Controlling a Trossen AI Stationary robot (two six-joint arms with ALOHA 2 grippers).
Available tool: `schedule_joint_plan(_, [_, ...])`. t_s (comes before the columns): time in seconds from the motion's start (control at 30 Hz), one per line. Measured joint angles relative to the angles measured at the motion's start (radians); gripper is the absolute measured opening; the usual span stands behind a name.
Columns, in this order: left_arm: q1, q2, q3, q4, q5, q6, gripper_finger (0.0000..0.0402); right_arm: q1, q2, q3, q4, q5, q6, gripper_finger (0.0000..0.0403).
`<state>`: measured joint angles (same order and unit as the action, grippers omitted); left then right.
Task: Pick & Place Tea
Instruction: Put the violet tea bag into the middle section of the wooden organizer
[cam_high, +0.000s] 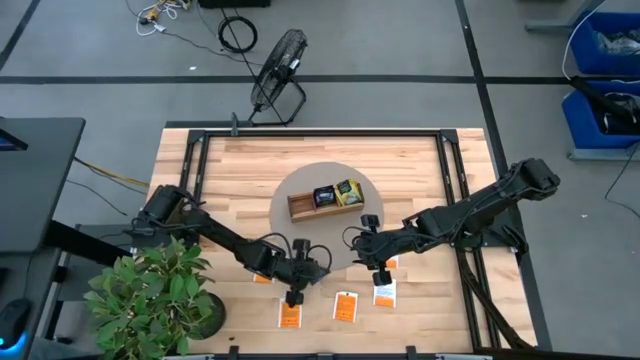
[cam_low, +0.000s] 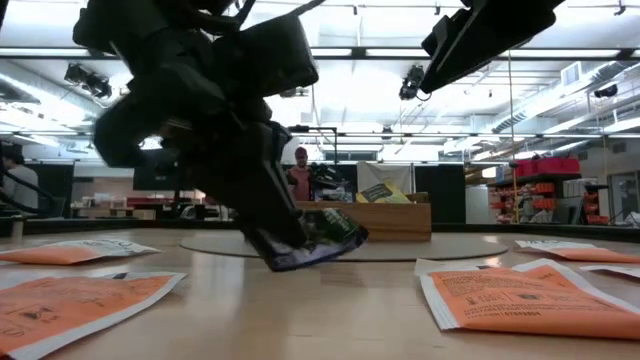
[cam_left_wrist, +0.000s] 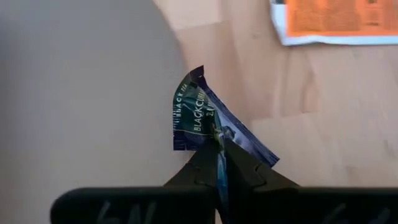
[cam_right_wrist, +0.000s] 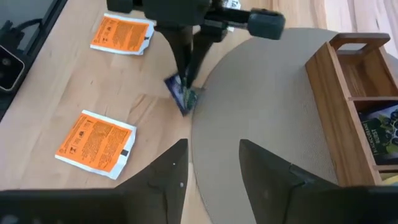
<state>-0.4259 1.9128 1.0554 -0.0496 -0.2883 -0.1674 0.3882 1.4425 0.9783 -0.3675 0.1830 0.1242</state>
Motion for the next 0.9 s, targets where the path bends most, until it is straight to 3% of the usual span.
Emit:
schedule_joint_plan(0.27, [-0.020, -0.024, 0.001, -0.007, -0.124, 0.009, 0.0011, 0.000, 0.000, 0.000, 0.029, -0.011, 0.079, 0.0151])
schedule_joint_plan(0.5, [-0.059, -0.097, 0.003, -0.016, -0.390, 0.045, 0.0011, 0.000, 0.000, 0.000, 0.053, -0.014, 0.096, 0.0151])
schedule_joint_plan(0.7, [-0.090, -0.130, 0.004, 0.023, -0.666, 0.085, 0.0013, 0.000, 0.000, 0.000, 0.137, 0.101, 0.042, 0.0151])
schedule_joint_plan(0.9, [-0.098, -0.129, 0.004, 0.095, -0.759, 0.151, 0.0010, -0.019, 0.000, 0.000, 0.245, 0.192, -0.050, 0.0151])
